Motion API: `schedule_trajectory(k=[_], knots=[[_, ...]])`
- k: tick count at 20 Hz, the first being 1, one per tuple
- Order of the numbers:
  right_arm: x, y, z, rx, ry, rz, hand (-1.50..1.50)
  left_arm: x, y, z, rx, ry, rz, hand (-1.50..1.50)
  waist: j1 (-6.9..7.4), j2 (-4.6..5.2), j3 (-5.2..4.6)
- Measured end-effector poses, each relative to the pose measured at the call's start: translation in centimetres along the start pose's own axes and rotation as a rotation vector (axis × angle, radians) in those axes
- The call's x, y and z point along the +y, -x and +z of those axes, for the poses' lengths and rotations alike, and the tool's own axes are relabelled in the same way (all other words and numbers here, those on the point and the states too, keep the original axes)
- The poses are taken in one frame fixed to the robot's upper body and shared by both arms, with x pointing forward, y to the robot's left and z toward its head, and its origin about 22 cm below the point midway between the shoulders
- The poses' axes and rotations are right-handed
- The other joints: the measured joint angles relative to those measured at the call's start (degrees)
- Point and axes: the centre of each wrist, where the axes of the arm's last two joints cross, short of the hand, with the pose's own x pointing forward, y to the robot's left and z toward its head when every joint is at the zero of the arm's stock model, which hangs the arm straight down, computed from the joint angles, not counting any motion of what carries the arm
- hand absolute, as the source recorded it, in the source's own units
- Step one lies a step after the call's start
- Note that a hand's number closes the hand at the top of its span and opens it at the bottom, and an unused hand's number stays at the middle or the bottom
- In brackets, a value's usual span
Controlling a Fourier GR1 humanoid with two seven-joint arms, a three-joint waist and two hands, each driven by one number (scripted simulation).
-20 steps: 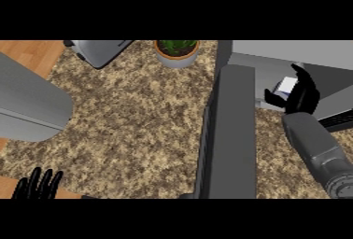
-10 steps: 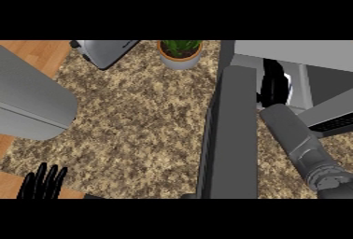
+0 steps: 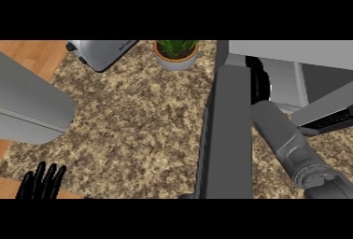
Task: Pick up the milk, place it into the microwave and close the microwave
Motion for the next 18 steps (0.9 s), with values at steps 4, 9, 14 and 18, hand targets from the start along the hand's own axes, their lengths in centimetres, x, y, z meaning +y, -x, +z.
schedule_trajectory(k=[4,9,14,18], knots=[[0.4,-0.7,-0.1,-0.002,-0.018,-0.133,-1.50,0.1,-0.2,0.2,0.000,-0.001,-0.003,-1.50,-1.10,-0.36,0.05],[0.9,0.3,1.3,0.011,-0.044,-0.299,-1.50,0.2,-0.3,0.6,-0.001,-0.002,-0.001,-1.50,-2.72,-0.88,0.02],[1.7,1.6,3.5,0.028,-0.072,-0.452,-1.50,-0.1,-0.6,0.7,-0.002,-0.005,-0.005,-1.50,-4.11,-1.53,-0.08],[1.7,3.5,5.5,0.040,-0.092,-0.534,-1.50,-0.3,-0.8,1.0,0.004,-0.017,-0.009,-1.50,-5.23,-2.06,-0.15]])
